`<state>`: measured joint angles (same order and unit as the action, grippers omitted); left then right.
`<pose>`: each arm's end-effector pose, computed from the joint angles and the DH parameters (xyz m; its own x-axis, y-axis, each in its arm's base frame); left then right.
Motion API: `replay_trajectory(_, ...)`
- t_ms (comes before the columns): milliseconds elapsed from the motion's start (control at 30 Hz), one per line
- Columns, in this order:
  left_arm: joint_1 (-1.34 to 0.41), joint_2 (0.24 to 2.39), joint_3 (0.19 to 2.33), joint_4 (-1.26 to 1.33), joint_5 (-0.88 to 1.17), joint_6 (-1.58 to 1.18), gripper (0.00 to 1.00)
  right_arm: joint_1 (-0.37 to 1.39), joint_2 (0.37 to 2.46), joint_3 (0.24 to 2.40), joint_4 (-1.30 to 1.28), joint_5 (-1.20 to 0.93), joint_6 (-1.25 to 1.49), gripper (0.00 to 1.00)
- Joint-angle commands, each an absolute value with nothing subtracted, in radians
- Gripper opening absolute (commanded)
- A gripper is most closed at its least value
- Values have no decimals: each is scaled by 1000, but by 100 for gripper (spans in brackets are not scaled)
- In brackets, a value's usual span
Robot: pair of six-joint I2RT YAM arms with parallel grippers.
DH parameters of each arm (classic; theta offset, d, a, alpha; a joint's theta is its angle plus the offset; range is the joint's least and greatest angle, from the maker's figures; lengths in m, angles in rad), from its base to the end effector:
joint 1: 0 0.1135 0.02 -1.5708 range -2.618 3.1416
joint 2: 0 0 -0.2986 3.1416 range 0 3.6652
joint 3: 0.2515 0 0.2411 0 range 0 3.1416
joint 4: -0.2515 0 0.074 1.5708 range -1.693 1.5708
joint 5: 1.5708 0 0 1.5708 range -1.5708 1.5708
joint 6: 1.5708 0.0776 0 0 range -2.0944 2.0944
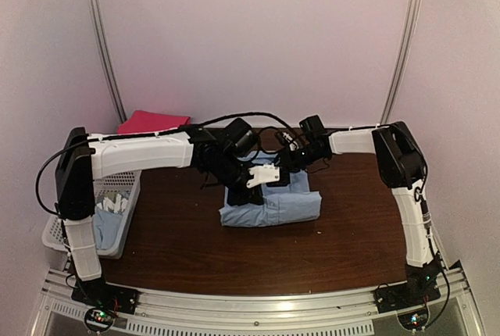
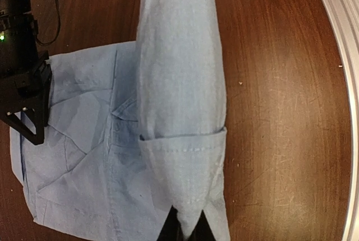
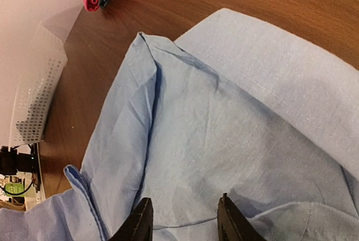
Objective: Fold and stack the mixed laundry pile
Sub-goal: Pick up the 2/3-rectangle-folded shirt from the center of the board, then fold the 2/3-rectangle-folded shirt at the center of the board.
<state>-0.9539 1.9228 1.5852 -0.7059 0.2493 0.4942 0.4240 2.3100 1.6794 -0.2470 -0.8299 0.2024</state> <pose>0.2379 -0.3685 0.2441 -0.0311 0.8384 -0.5441 0.9962 0.0700 0.0510 0.4558 0.2685 0.1477 -0.8290 -0.2253 -0.5119 -0.5520 0.4762 0.6844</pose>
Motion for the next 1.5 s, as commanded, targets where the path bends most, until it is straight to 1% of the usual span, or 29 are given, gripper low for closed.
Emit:
replay_trajectory(0,-938,1956,1651,-734,310,555,0,416,2432,1872,-395,-804,131,37)
replay_trajectory(67,-937,1966,1661,-750,326,557,0,421,2469,1895,-426,-817,109,36)
replay_trajectory(200,-956,1945,1622,-775,384,529,0,452,2435,1788,-420,-822,77,34)
replay_trajectory(367,-1049,1894,1487,-775,344,498,0,492,2300,1556,-334,-819,84,33)
replay_trajectory(533,-1137,1825,1390,-776,408,425,0,567,2127,1286,-219,-820,129,33)
replay_trajectory(667,-1196,1779,1350,-770,466,381,0,653,2021,1085,-124,-821,191,33)
replay_trajectory(767,-1199,1764,1370,-787,471,373,0,730,1988,1000,-55,-822,244,31)
replay_trajectory(867,-1190,1765,1435,-822,446,385,0,768,1974,959,-36,-807,266,31)
replay_trajectory(1067,-1132,1797,1507,-844,373,446,0,769,1921,949,-87,-785,259,31)
replay_trajectory(1167,-1095,1825,1500,-843,342,478,0,770,1905,964,-114,-790,252,31)
replay_trajectory(1200,-1088,1833,1491,-835,300,483,0,770,1904,965,-119,-791,250,31)
replay_trajectory(1400,-1086,1843,1405,-722,201,506,0,768,1893,1007,-173,-787,225,31)
replay_trajectory(1467,-1086,1838,1387,-696,181,511,0,765,1882,1038,-196,-777,218,33)
